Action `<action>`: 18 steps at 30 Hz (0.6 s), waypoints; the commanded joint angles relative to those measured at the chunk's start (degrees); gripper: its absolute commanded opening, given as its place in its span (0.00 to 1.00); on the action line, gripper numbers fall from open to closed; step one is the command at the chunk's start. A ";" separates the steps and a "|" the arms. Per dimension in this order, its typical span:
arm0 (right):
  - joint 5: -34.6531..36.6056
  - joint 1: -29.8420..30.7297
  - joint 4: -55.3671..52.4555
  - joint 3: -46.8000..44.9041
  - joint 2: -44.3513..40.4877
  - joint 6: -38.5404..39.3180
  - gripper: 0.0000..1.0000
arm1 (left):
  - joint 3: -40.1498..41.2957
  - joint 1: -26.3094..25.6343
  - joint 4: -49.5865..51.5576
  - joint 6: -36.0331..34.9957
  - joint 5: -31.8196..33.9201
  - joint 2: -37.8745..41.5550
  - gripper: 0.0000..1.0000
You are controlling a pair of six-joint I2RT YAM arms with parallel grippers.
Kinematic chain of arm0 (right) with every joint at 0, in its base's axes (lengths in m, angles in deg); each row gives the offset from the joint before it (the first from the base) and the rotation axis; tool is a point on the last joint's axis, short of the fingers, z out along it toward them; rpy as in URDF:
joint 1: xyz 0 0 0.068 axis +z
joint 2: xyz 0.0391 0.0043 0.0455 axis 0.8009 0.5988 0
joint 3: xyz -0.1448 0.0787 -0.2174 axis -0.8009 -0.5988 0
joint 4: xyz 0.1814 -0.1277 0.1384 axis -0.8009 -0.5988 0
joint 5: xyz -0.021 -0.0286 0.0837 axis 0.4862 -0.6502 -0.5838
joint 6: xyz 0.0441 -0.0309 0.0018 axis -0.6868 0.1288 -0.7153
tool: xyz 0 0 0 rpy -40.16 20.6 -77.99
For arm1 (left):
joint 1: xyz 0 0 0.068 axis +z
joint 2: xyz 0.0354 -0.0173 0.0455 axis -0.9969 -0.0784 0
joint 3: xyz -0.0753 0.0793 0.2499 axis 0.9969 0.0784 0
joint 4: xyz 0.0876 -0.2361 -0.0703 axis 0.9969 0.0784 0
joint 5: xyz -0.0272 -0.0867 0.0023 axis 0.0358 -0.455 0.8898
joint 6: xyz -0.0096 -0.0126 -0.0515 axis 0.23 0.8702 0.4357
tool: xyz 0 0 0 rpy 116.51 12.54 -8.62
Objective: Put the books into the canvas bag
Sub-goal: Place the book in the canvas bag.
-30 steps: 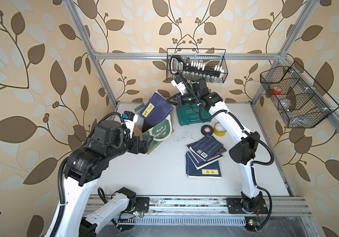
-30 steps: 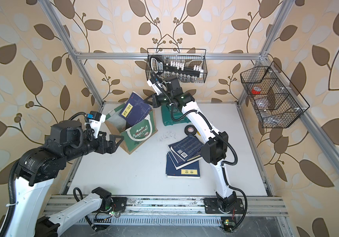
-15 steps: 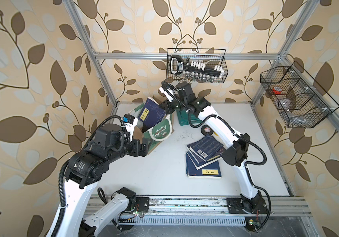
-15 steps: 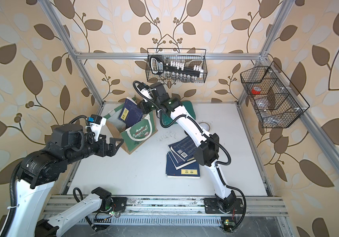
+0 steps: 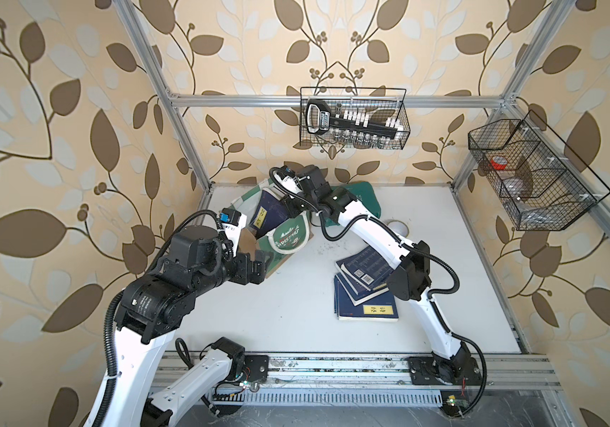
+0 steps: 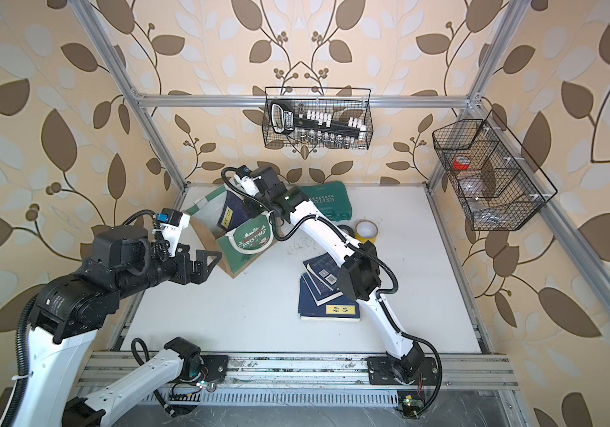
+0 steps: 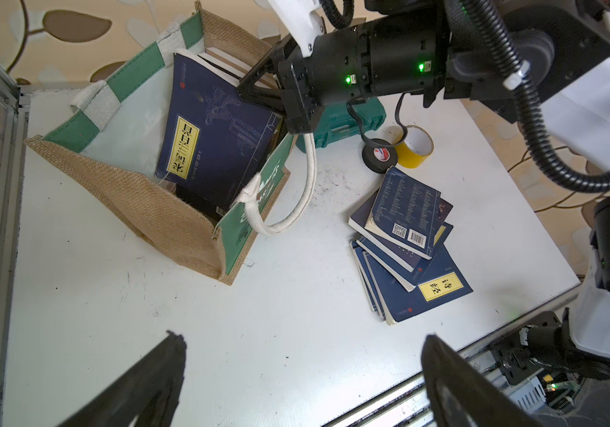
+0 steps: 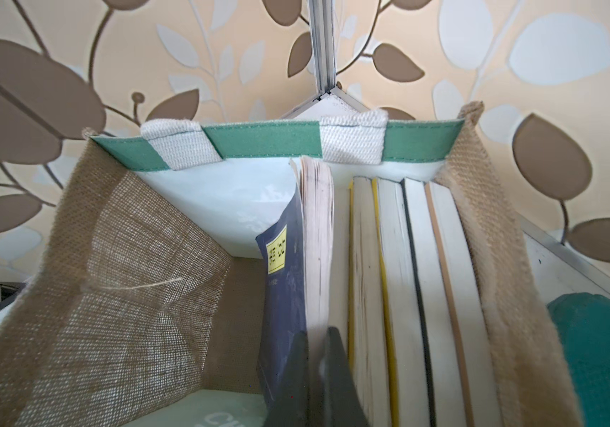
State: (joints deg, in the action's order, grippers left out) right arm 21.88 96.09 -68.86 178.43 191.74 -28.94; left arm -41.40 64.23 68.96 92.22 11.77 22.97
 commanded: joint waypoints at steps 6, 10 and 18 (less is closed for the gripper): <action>2.11 0.27 5.47 1.98 2.75 0.13 0.06 | 0.46 0.19 -0.71 -1.51 0.11 0.56 0.99; 2.05 0.12 6.11 2.09 2.80 -0.02 0.17 | 0.55 0.18 -0.89 -1.53 0.01 0.61 0.99; -0.46 -0.84 7.37 2.11 0.04 -1.13 0.38 | 0.55 0.18 -1.13 -1.36 -0.58 0.28 0.99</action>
State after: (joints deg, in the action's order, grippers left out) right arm 22.58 95.80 -62.65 178.57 193.77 -29.74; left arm -41.00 64.20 68.94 92.13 11.70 23.12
